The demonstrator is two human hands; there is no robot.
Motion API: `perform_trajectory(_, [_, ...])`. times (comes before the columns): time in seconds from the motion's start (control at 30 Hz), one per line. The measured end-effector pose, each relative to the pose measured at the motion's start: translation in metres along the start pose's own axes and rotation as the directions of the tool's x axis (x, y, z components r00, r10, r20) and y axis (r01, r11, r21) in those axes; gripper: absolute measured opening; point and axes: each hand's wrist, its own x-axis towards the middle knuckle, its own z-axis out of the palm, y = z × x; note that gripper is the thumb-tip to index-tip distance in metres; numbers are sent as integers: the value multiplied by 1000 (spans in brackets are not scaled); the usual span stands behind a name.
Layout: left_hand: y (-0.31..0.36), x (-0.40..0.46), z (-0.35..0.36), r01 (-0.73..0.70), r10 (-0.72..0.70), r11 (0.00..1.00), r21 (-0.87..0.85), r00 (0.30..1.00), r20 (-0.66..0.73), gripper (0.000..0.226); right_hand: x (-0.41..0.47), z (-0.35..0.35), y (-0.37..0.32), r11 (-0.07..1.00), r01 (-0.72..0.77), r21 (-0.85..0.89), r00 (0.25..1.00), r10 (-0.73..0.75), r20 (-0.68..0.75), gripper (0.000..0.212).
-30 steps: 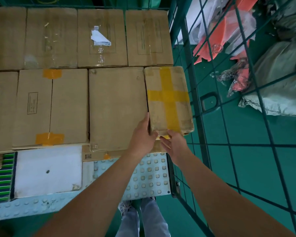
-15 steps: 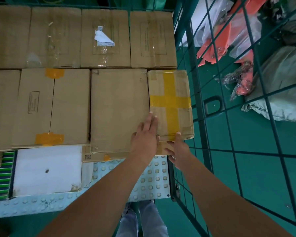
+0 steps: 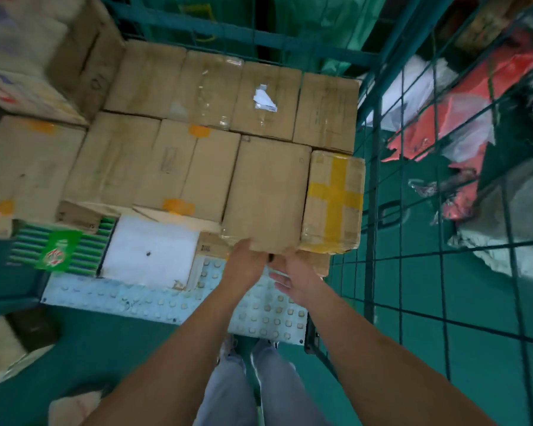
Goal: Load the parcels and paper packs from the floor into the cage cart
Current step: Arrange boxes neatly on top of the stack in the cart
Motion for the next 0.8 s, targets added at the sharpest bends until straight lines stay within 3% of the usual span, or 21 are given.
perform_trajectory(0.07, [-13, -37, -31, 58, -66, 988, -144, 996, -57, 27, -31, 27, 2, 995, 19, -102, 1000, -18, 16, 41])
perform_trajectory(0.17, [-39, -78, -70, 108, -147, 955, -275, 981, -124, 49, -67, 63, 10, 971, 71, -230, 996, -58, 62, 32])
perform_trajectory(0.33, [-93, -136, -112, 145, -276, 844, -516, 943, -185, 47, -101, 113, 48, 898, 89, -431, 988, -27, 149, 43])
perform_trajectory(0.5, [-160, -203, -148, 59, -428, 568, -821, 873, -233, 29, -138, 177, 108, 785, 146, -602, 972, 0, 235, 41])
perform_trajectory(0.8, [-279, -316, -210, -245, -671, 158, -957, 684, -286, 15, -186, 288, 218, 503, 261, -824, 931, 93, 352, 31])
